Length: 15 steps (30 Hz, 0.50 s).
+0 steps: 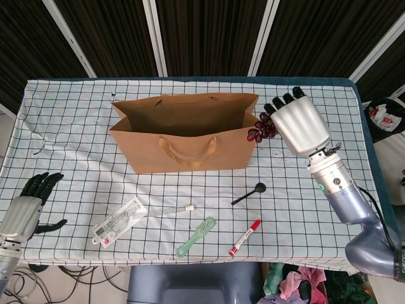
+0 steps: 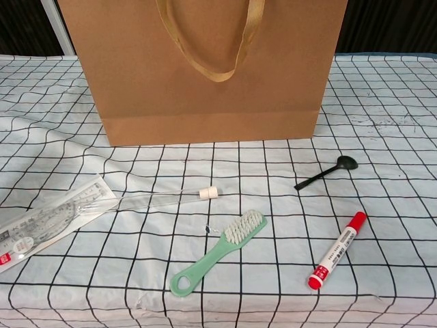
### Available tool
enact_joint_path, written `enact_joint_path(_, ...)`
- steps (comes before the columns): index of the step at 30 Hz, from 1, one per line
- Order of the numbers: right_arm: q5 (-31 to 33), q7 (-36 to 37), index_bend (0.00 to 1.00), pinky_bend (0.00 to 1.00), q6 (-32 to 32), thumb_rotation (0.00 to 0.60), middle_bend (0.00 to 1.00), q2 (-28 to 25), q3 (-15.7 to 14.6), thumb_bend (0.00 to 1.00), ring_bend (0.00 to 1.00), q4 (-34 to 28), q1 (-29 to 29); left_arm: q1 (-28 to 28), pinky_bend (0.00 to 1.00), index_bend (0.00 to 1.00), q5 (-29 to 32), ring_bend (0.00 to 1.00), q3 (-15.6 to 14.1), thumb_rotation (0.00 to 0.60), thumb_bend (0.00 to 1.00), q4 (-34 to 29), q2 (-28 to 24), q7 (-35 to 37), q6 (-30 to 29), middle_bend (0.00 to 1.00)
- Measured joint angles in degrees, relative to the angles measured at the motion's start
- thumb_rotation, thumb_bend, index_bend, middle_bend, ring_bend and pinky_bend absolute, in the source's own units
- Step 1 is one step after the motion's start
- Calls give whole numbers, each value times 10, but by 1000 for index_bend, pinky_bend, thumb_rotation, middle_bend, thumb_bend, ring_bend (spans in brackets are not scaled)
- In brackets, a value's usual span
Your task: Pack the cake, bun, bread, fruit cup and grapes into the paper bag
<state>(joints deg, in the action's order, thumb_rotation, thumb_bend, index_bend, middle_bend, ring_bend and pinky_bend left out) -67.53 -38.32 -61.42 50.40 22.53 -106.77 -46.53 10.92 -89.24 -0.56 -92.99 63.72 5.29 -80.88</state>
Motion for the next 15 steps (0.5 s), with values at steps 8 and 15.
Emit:
enact_joint_path(8,32,-8,578,401,13,600,507,15,23,432,504,22,-49,2,47,99,4,9,2,600,34,2,1,-1,10,92)
enact_joint_path(15,68,-18,578,401,50,600,506,42,34,432,500,50,-104,4,47,99,11,9,4,600,34,0,-2,-1,17,91)
